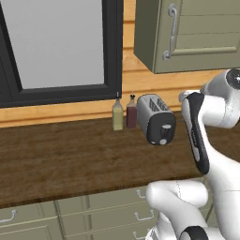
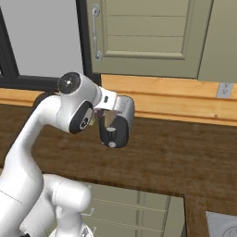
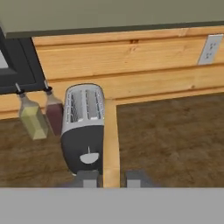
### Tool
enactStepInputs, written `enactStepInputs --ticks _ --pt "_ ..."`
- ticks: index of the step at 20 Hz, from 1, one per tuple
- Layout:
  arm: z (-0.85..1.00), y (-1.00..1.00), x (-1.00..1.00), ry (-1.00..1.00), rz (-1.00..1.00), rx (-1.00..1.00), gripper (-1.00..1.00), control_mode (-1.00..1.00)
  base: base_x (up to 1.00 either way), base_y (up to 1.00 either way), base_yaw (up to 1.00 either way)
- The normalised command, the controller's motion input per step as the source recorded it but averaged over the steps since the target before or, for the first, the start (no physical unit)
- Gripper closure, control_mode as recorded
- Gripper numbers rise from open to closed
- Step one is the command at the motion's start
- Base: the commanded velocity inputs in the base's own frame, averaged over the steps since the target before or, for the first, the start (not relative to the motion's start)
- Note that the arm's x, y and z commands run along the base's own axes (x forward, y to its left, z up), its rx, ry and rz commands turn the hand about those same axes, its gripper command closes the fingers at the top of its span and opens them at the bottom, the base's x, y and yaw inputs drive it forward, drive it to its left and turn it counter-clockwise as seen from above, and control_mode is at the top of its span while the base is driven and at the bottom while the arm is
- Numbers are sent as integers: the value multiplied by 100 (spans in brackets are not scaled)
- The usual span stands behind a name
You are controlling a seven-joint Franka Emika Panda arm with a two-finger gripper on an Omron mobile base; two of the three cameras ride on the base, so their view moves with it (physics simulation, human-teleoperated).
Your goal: Start the toaster. Once the lever pops up, take the bread to the plate on the dining counter.
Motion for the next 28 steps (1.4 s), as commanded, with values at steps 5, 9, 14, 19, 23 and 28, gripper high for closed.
enactStepInputs --ticks 5,9,14,19,23,28 --pt "0 11 -95 0 0 0 100 -100 0 0 0" --pt "-12 38 -100 0 0 0 100 -100 0 0 0" --pt "-9 94 -84 0 0 0 100 -100 0 0 0" --pt "0 78 -75 -2 1 0 100 -100 0 0 0" --pt "0 16 -33 -3 0 0 100 -100 0 0 0" --pt "0 0 0 0 0 0 100 -100 0 0 0"
